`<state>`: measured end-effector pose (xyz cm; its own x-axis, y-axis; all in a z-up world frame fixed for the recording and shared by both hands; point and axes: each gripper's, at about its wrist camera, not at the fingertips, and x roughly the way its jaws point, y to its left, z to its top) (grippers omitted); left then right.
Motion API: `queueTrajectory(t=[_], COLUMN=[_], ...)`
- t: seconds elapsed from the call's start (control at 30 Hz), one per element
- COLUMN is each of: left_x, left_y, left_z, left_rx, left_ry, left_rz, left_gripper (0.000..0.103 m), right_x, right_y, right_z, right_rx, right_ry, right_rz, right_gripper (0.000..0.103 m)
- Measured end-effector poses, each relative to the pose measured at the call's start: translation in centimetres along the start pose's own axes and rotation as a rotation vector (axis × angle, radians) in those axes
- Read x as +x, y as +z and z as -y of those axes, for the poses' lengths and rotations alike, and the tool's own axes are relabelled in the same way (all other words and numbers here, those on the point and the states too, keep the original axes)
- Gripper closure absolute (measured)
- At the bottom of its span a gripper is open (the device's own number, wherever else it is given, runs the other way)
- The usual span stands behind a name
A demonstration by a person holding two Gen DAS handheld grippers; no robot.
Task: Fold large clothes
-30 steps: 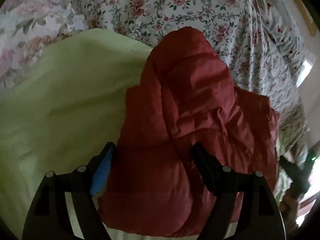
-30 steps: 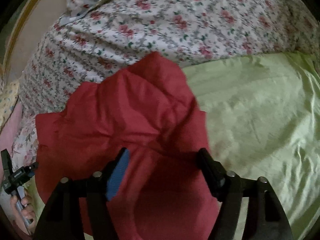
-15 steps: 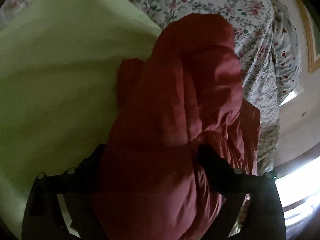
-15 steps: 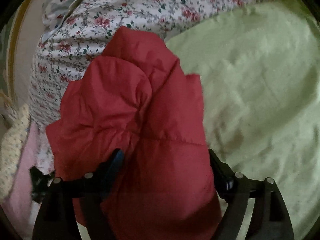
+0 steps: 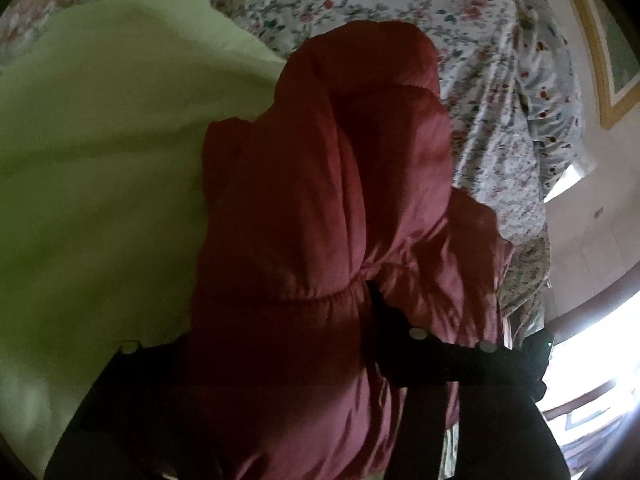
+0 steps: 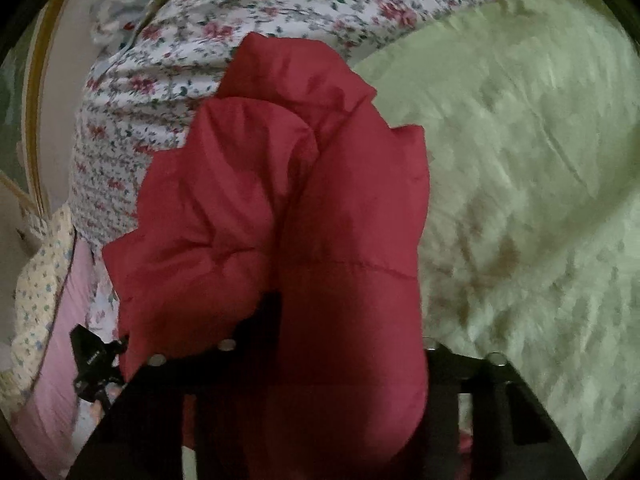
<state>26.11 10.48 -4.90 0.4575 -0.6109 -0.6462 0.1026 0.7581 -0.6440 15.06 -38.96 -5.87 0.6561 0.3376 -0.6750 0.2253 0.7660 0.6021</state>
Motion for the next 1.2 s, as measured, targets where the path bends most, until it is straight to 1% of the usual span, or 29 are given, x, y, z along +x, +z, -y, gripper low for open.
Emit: queueTrajectory(t=[0.13, 0.2, 0.37, 0.47, 0.6, 0.87, 1.03, 1.2], left_x=[-2.4, -3.5, -6.9, -8.5, -9.9, -11.4, -11.3, -10.9], left_y=[-1.3, -1.9, -5.1, -6.8, -8.5, -10.5, -10.9, -11.1], left_z=[0.9, 0.7, 0.0, -0.5, -0.8, -1.9, -2.4, -2.6], left_rx=[0.007, -0.001, -0.027, -0.024, -0.019, -0.02, -0.02, -0.011], left_ry=[-0.027, -0.041, -0.05, -0.05, -0.045, -0.042, -0.031, 0.002], left_rz=[0.018, 0.024, 0.021, 0.011, -0.004, -0.023, -0.03, -0.032], left_gripper=[0.057, 0.058, 0.058, 0.057, 0.057, 0.057, 0.057, 0.057], right_x=[-1.6, -2.4, -5.0, -6.5, -8.3, -10.2, -10.3, -10.1], right_y=[-0.8, -1.5, -4.9, -6.8, -9.2, -12.2, -12.9, -13.2], right_z=[-1.3, -1.5, -1.8, -2.2, -2.5, -2.8, -2.4, -2.1], right_rx=[-0.01, -0.009, 0.004, 0.008, 0.009, 0.002, 0.011, 0.021], right_ry=[0.002, 0.014, 0.049, 0.062, 0.067, 0.063, 0.064, 0.058], right_rz=[0.008, 0.006, -0.008, -0.01, -0.011, -0.008, -0.008, -0.005], right_gripper=[0.067, 0.068, 0.068, 0.068, 0.068, 0.068, 0.068, 0.067])
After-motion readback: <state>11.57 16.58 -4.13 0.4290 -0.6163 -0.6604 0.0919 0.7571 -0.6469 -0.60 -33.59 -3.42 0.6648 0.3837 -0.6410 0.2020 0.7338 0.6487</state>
